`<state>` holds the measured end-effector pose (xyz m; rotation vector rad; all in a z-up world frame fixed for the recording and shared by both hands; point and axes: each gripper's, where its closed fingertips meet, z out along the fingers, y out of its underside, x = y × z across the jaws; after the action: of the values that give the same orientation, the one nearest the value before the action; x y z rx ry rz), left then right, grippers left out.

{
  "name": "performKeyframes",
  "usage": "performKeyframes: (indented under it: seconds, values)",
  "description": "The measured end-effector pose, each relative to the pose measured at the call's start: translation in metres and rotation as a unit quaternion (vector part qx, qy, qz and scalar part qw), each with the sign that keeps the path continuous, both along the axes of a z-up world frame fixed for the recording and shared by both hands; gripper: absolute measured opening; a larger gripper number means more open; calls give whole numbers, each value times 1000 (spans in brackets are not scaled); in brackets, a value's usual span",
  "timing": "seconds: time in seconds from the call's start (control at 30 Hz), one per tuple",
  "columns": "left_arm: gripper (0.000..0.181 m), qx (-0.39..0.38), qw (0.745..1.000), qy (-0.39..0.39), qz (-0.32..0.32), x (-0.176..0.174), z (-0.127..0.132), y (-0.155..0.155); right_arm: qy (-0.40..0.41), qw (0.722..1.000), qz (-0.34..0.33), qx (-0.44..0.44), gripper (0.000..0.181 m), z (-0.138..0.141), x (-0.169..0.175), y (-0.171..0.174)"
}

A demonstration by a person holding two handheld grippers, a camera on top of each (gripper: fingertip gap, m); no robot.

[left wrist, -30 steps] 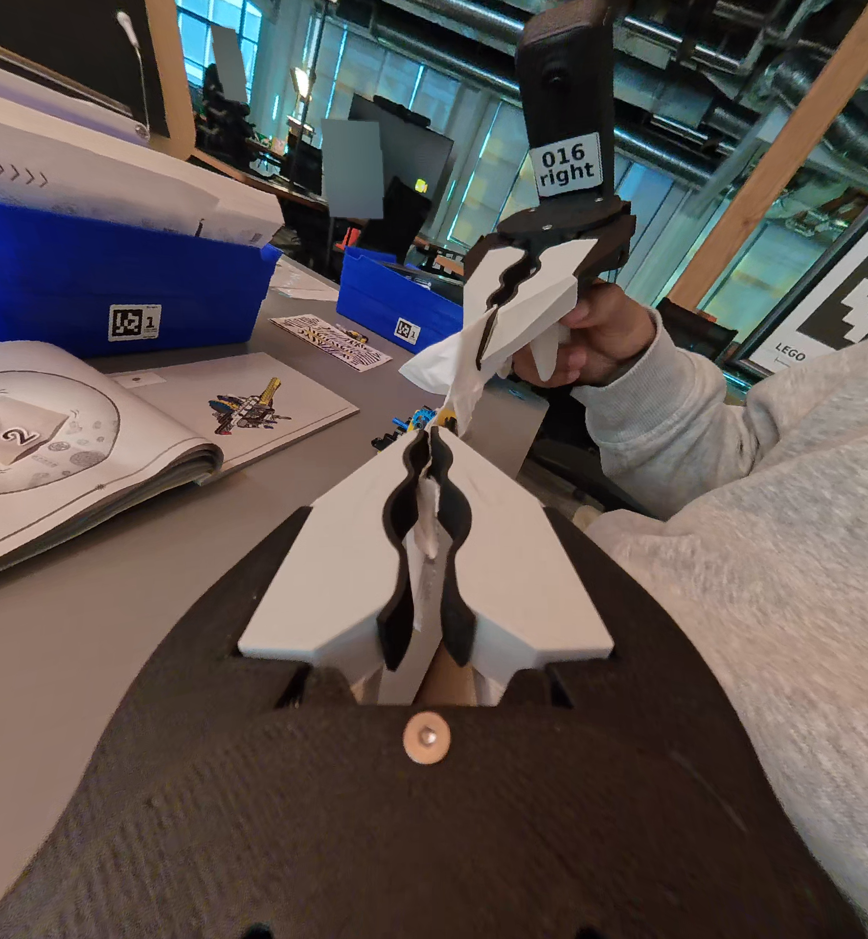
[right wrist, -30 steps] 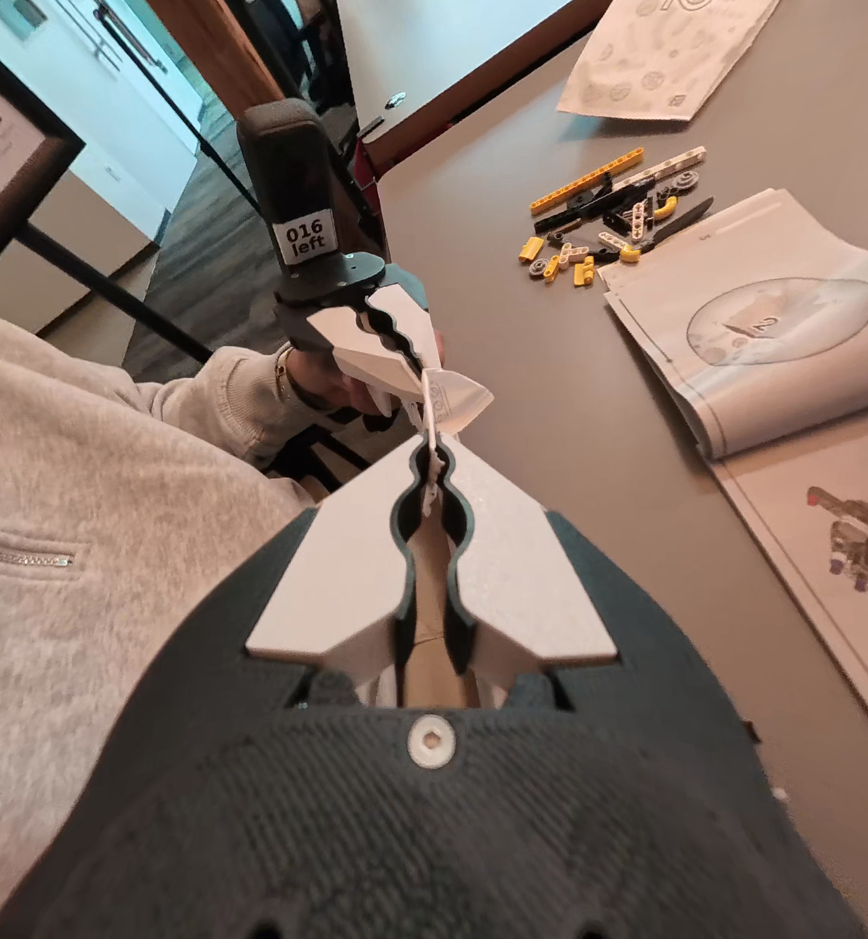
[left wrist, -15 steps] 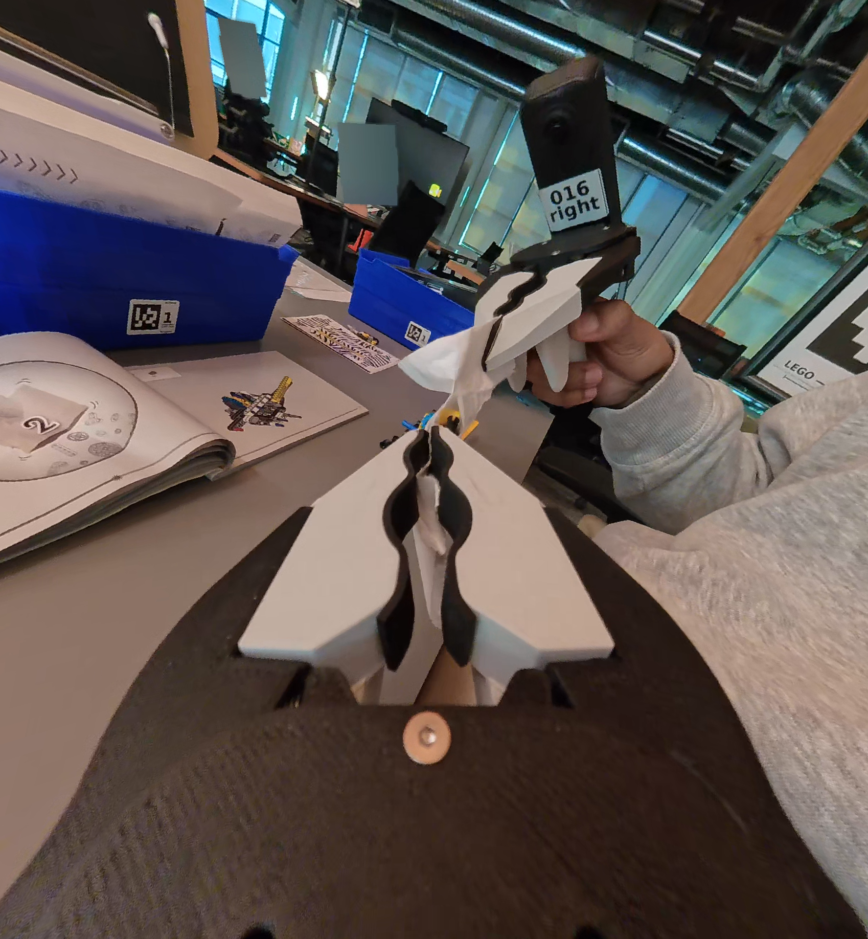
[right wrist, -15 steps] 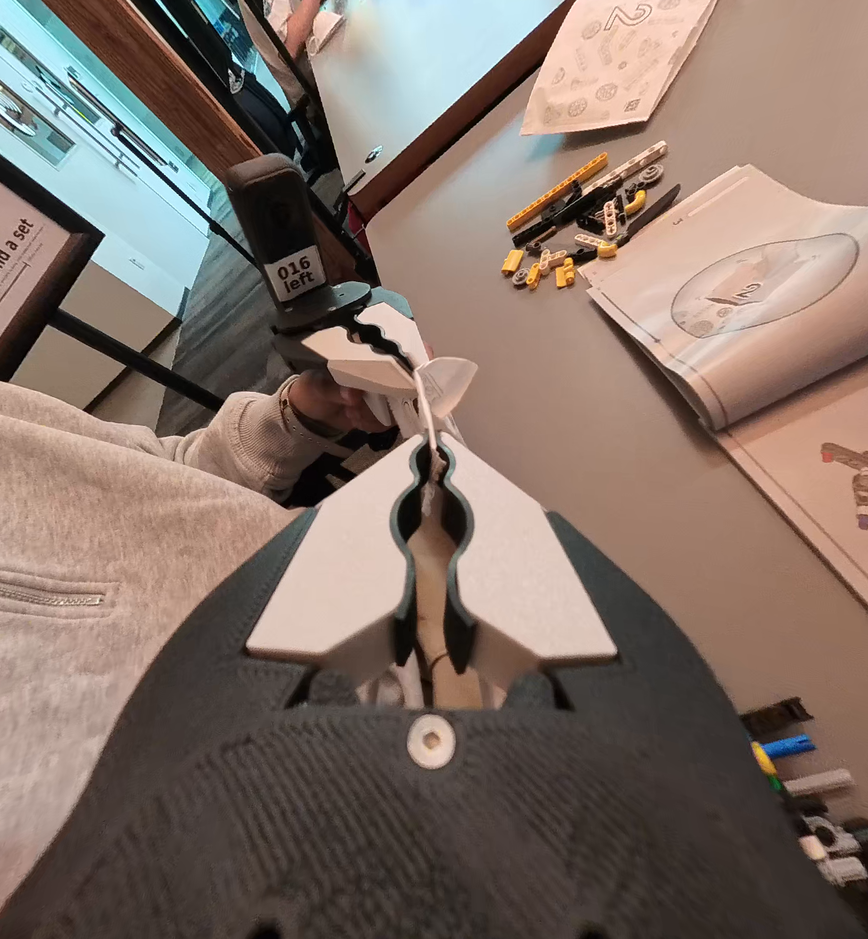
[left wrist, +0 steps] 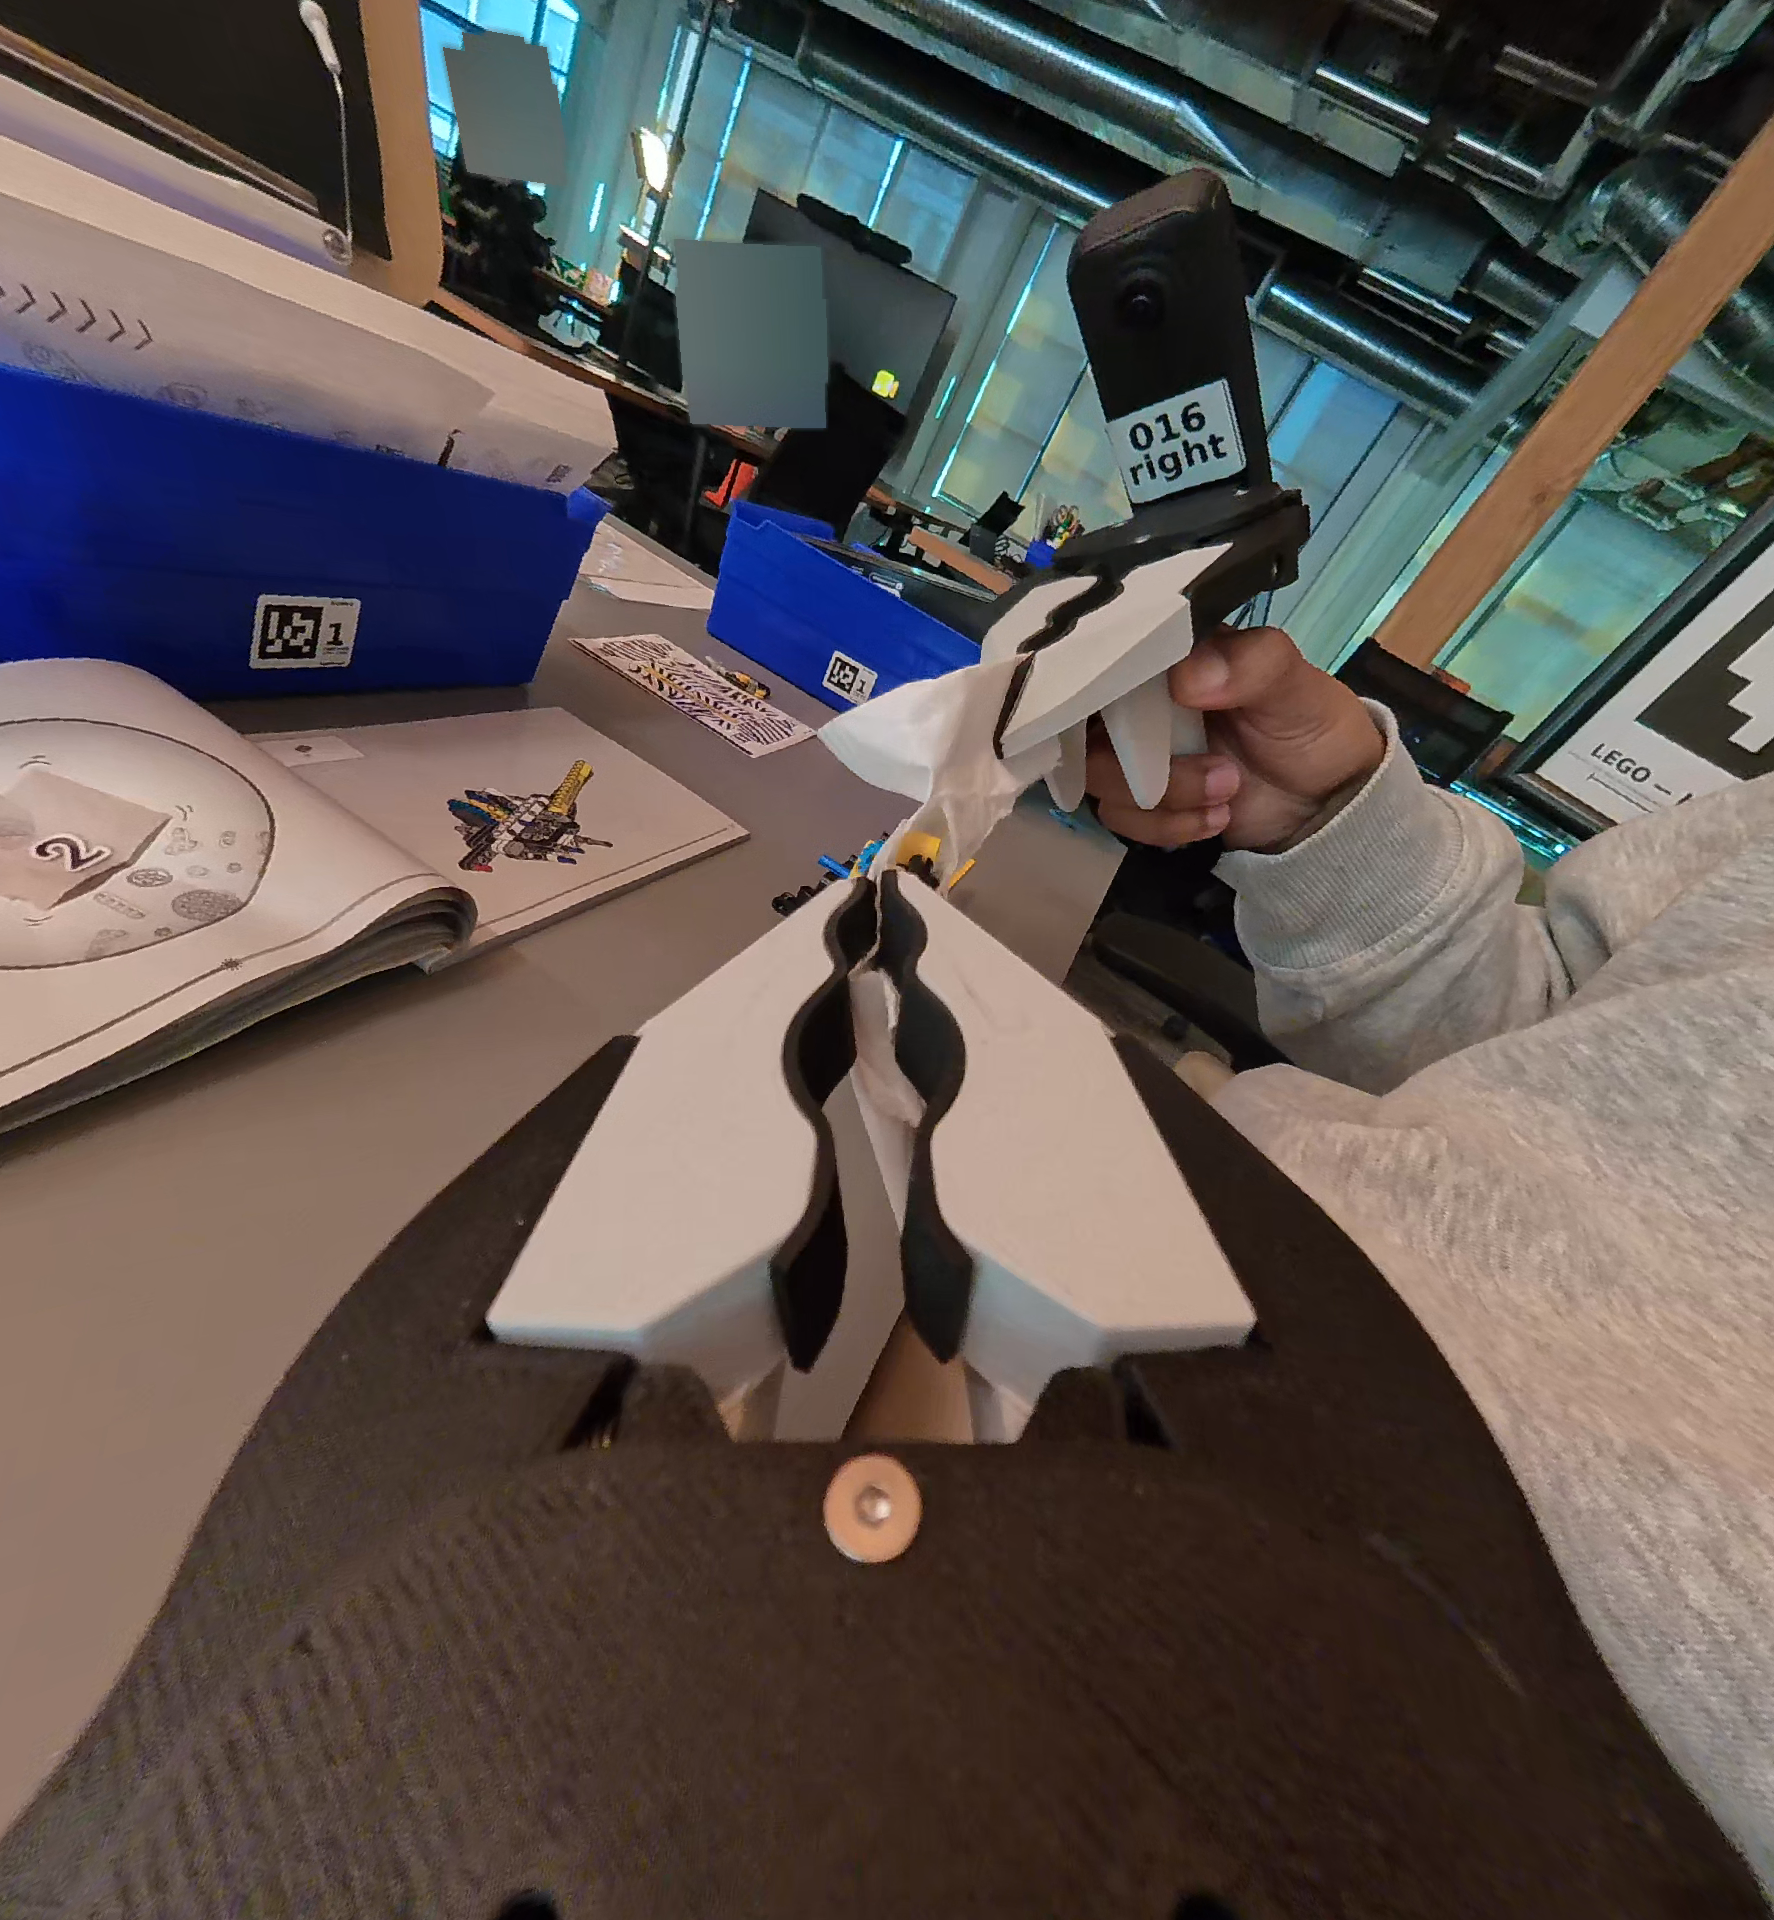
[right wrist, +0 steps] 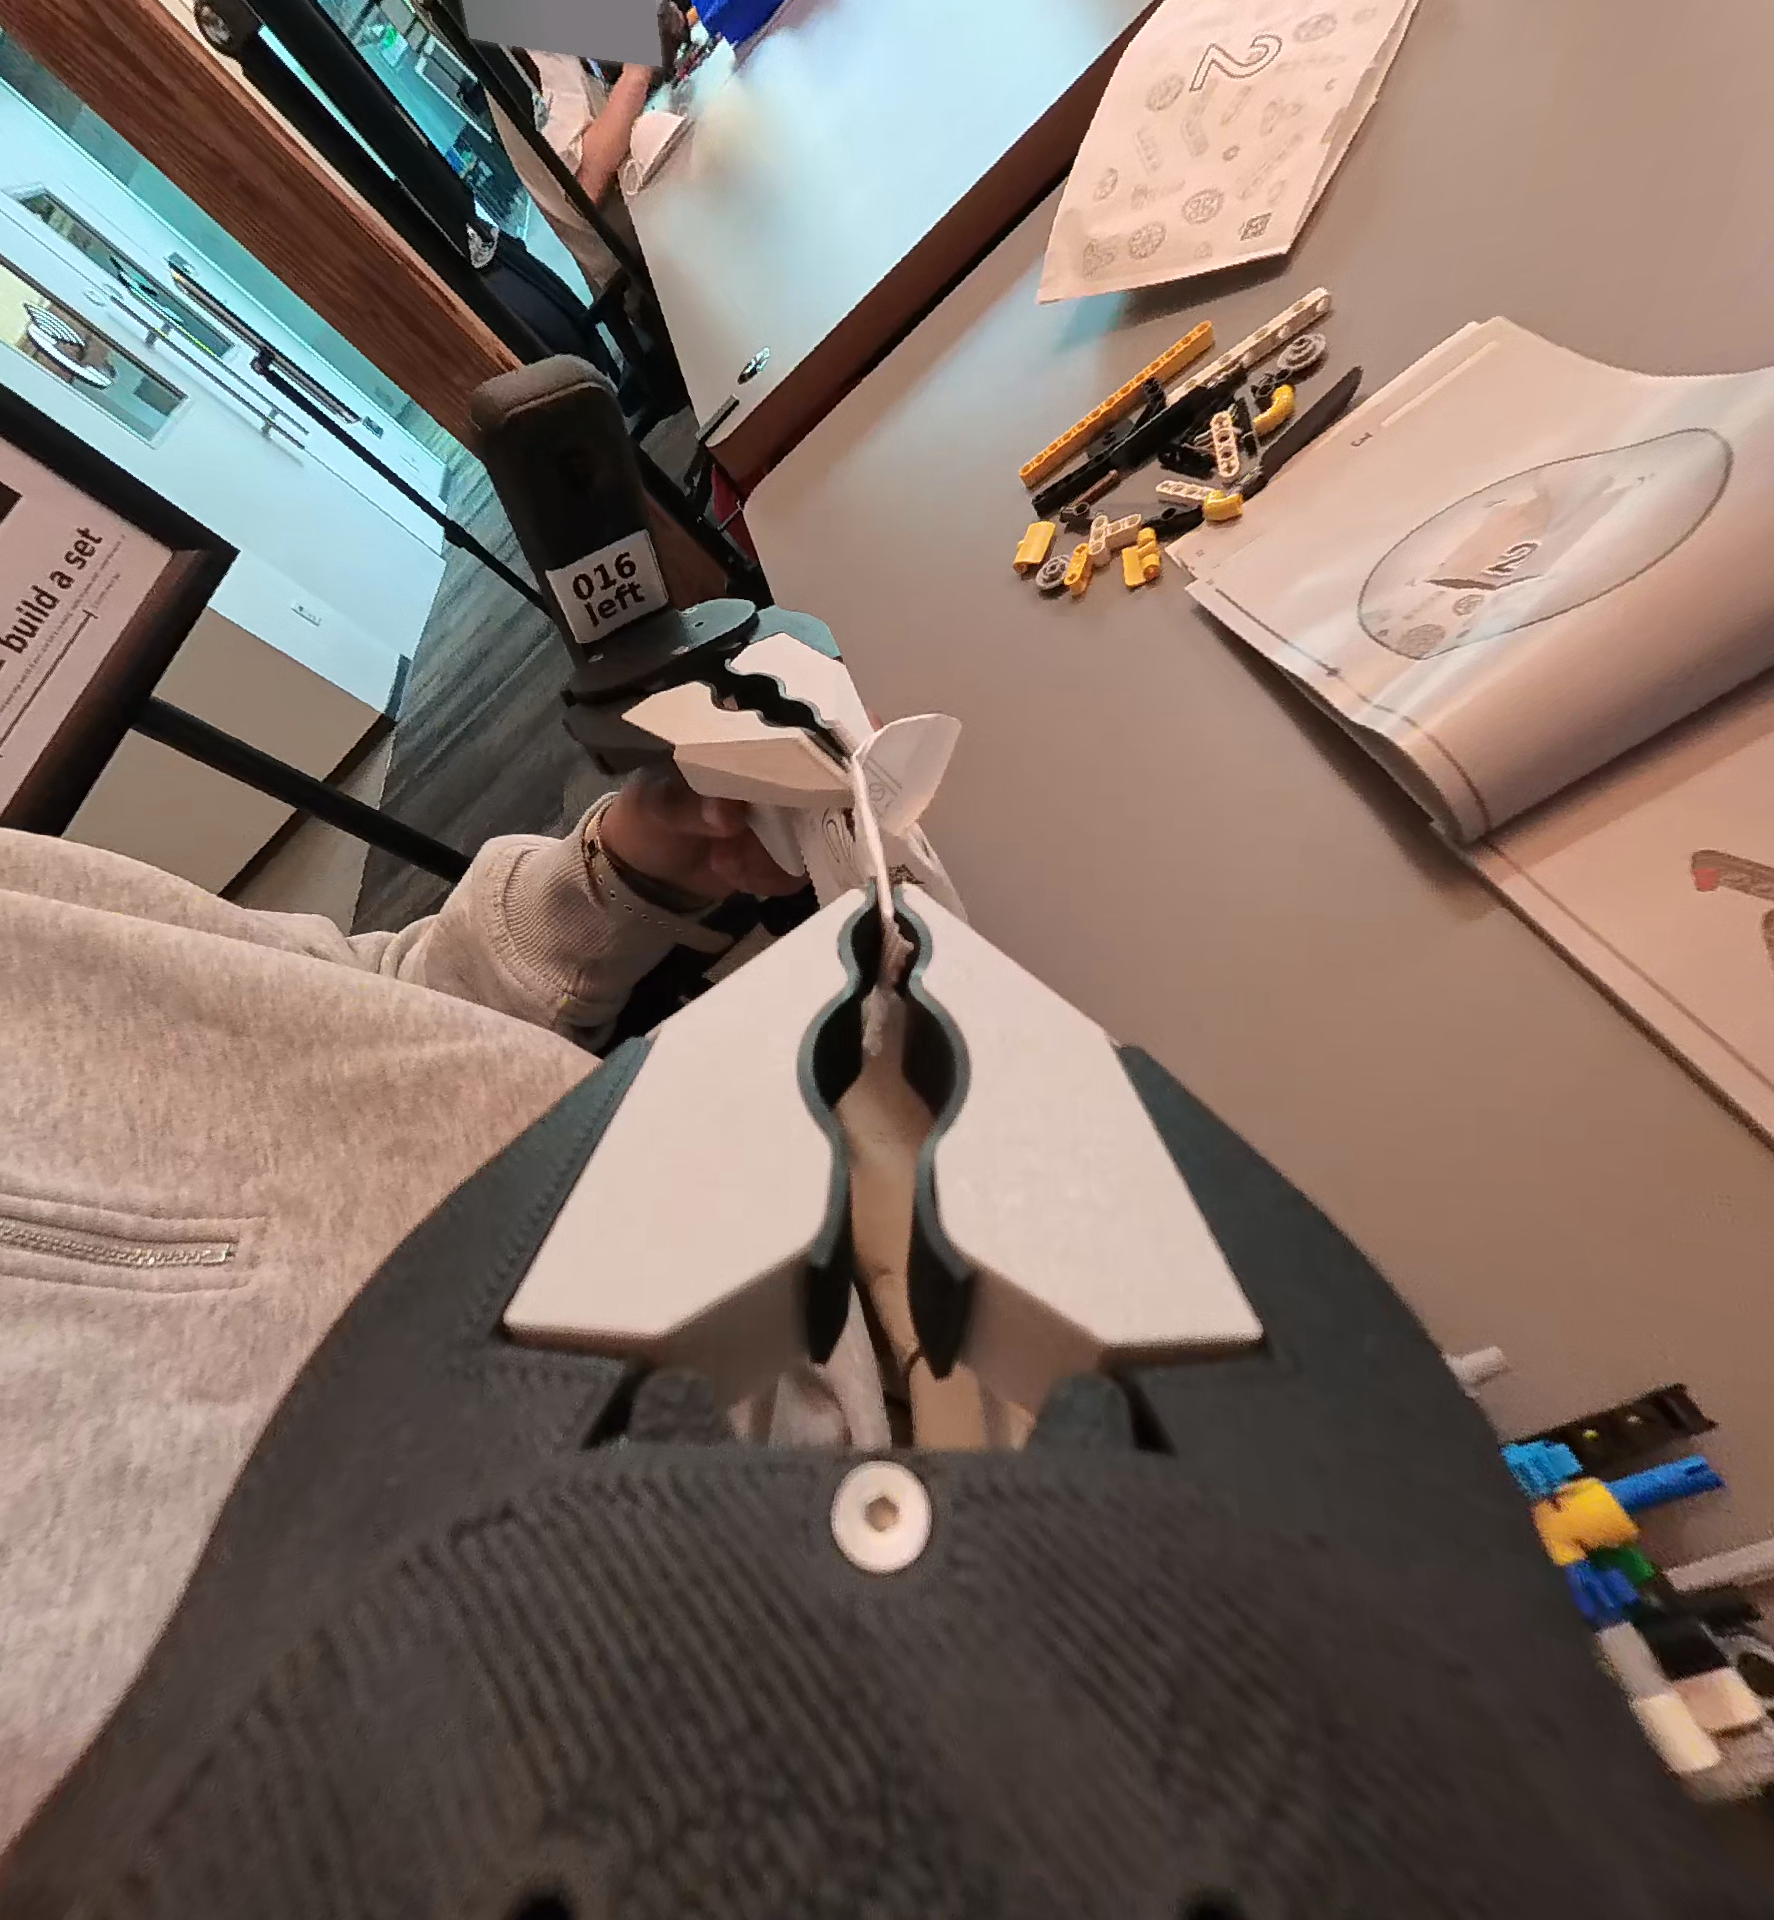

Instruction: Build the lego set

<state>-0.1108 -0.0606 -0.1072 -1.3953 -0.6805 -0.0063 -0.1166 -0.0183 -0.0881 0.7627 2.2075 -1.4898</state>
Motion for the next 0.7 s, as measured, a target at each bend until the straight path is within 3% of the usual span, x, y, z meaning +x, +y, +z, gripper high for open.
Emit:
performKeyframes:
  seconds: [0.7]
  values:
    - [0,4,1000,-10,16,-6,-2,-7,-21,999,-22,-18,0,-3,-4,3]
